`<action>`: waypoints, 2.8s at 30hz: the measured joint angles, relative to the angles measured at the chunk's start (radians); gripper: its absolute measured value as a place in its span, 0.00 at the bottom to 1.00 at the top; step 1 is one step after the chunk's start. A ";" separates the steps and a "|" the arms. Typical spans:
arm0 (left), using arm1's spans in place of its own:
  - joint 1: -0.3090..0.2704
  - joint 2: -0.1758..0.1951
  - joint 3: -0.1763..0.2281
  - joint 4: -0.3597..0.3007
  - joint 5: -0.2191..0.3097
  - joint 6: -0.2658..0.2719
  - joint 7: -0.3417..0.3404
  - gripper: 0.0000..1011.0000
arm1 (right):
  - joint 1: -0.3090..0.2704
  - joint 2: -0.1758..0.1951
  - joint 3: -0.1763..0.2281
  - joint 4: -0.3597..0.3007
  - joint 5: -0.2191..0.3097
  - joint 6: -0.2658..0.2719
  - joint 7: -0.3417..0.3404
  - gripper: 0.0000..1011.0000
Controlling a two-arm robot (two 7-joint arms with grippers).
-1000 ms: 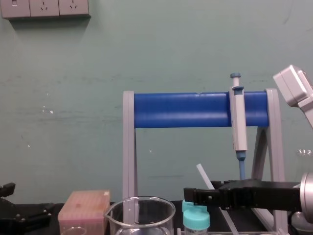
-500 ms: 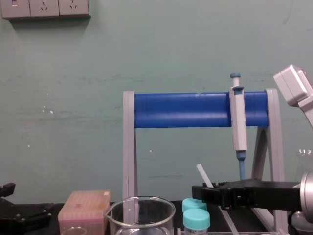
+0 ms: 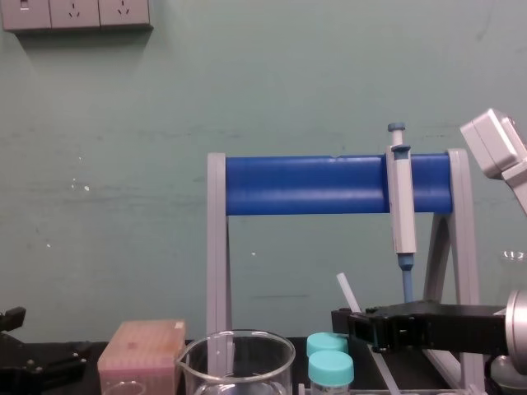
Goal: Pick up the stirring rod with one hand, then place it down.
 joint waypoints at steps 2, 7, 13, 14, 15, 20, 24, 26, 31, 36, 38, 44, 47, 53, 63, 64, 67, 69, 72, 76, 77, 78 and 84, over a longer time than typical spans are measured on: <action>0.000 0.000 0.000 0.000 0.000 0.000 0.000 0.99 | 0.000 0.000 0.000 0.000 0.000 0.000 0.000 0.07; 0.000 0.000 0.000 0.000 0.000 0.000 0.000 0.99 | -0.013 -0.004 0.011 -0.003 -0.007 -0.037 0.000 0.07; 0.000 0.000 0.000 0.000 0.000 0.000 0.000 0.99 | -0.055 -0.014 0.050 -0.022 -0.027 -0.169 0.012 0.07; 0.000 0.000 0.000 0.000 0.000 0.000 0.000 0.99 | -0.062 -0.014 0.055 -0.026 -0.029 -0.192 0.016 0.07; 0.000 0.000 0.000 0.000 0.000 0.000 0.000 0.99 | -0.068 -0.014 0.060 -0.028 -0.031 -0.210 0.020 0.07; 0.000 0.000 0.000 0.000 0.000 0.000 0.000 0.99 | -0.114 -0.017 0.101 -0.058 -0.030 -0.365 0.070 0.07; 0.000 0.000 0.000 0.000 0.000 0.000 0.000 0.99 | -0.139 -0.015 0.139 -0.104 -0.007 -0.431 0.106 0.07; 0.000 0.000 0.000 0.000 0.000 0.000 0.000 0.99 | -0.144 -0.009 0.165 -0.143 0.015 -0.437 0.119 0.07; 0.000 0.000 0.000 0.000 0.000 0.000 0.000 0.99 | -0.141 0.007 0.222 -0.223 0.073 -0.419 0.129 0.07; 0.000 0.000 0.000 0.000 0.000 0.000 0.000 0.99 | -0.133 0.017 0.250 -0.254 0.095 -0.415 0.129 0.07; 0.000 0.000 0.000 0.000 0.000 0.000 0.000 0.99 | -0.130 0.020 0.257 -0.260 0.099 -0.415 0.129 0.07; 0.000 0.000 0.000 0.000 0.000 0.000 0.000 0.99 | -0.129 0.028 0.262 -0.265 0.101 -0.413 0.128 0.07; 0.000 0.000 0.000 0.000 0.000 0.000 0.000 0.99 | -0.131 0.031 0.263 -0.267 0.101 -0.410 0.128 0.07; 0.000 0.000 0.000 0.000 0.000 0.000 0.000 0.99 | -0.140 0.036 0.264 -0.272 0.102 -0.409 0.126 0.07; 0.000 0.000 0.000 0.000 0.000 0.000 0.000 0.99 | -0.157 0.044 0.271 -0.284 0.106 -0.409 0.124 0.07; 0.000 0.000 0.000 0.000 0.000 0.000 0.000 0.99 | -0.157 0.044 0.271 -0.284 0.106 -0.409 0.124 0.07; 0.000 0.000 0.000 0.000 0.000 0.000 0.000 0.99 | -0.161 0.044 0.273 -0.285 0.107 -0.410 0.123 0.07; 0.000 0.000 0.000 0.000 0.000 0.000 0.000 0.99 | -0.163 0.045 0.274 -0.286 0.107 -0.410 0.123 0.07; 0.000 0.000 0.000 0.000 0.000 0.000 0.000 0.99 | -0.165 0.047 0.275 -0.288 0.109 -0.410 0.123 0.07; 0.000 0.000 0.000 0.000 0.000 0.000 0.000 0.99 | -0.165 0.048 0.275 -0.288 0.110 -0.410 0.123 0.07; 0.000 0.000 0.000 0.000 0.000 0.000 0.000 0.99 | -0.165 0.048 0.275 -0.288 0.110 -0.410 0.123 0.07; 0.000 0.000 0.000 0.000 0.000 0.000 0.000 0.99 | -0.166 0.048 0.275 -0.288 0.110 -0.410 0.123 0.07; 0.000 0.000 0.000 0.000 0.000 0.000 0.000 0.99 | -0.163 0.048 0.273 -0.283 0.112 -0.409 0.125 0.07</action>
